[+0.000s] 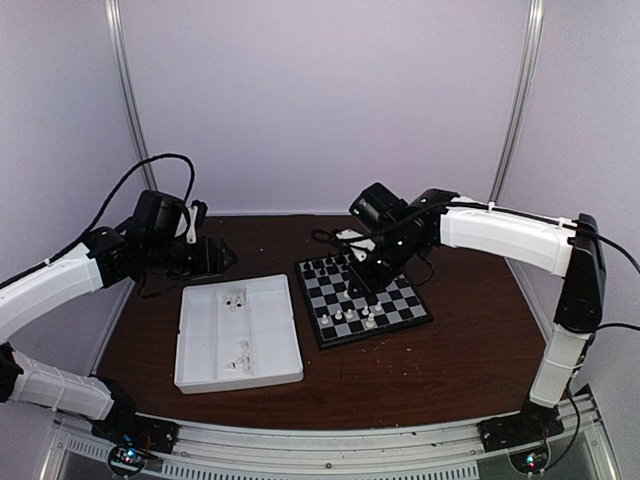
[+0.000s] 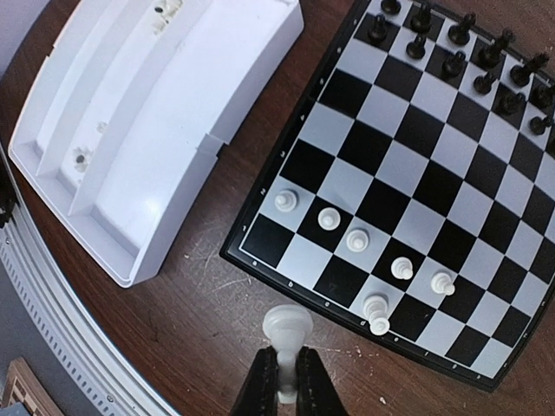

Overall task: Set up the chess pieces on the board
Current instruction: Place the chess piece on the chessboard.

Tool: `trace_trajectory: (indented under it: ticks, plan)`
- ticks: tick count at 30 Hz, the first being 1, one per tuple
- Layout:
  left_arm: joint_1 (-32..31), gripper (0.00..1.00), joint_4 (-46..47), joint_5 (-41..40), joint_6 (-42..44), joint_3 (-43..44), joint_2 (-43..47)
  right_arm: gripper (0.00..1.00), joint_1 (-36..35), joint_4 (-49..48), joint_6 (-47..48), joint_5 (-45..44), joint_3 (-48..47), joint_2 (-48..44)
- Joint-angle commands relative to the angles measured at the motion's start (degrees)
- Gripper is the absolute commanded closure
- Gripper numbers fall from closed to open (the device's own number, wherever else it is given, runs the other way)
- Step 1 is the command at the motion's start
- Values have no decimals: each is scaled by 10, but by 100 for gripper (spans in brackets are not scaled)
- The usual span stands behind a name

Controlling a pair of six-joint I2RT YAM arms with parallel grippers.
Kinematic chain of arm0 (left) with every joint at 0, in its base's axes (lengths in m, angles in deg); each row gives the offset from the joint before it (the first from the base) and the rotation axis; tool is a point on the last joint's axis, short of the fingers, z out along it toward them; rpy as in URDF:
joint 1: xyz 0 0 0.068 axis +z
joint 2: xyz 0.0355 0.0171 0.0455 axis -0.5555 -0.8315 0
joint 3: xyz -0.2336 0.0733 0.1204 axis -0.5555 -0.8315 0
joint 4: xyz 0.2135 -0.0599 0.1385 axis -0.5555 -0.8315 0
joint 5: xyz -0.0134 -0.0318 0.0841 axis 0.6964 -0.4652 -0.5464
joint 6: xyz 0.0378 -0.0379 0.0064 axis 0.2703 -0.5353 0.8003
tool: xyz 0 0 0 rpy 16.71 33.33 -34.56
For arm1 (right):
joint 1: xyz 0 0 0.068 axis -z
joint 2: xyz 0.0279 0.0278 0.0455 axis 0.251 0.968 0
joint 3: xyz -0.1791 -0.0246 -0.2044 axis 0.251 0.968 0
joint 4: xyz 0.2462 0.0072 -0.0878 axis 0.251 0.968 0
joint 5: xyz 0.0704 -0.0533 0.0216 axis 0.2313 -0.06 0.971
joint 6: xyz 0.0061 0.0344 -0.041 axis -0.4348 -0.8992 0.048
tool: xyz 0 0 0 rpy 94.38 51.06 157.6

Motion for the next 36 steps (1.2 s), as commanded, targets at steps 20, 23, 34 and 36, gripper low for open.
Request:
trace_trajectory:
  ticks: [20,23,34,36]
  plan:
    - [3,31,-49,-47,75,24,-8,94,-40,129,8,-43,-122,178]
    - [3,31,-50,-49,75,22,-9,94,-43,137,10,-56,-138,198]
    - [3,30,-62,-60,83,25,-10,94,-46,150,14,-90,-162,233]
    - [3,30,-62,-61,83,25,-10,94,-47,149,14,-89,-163,235]
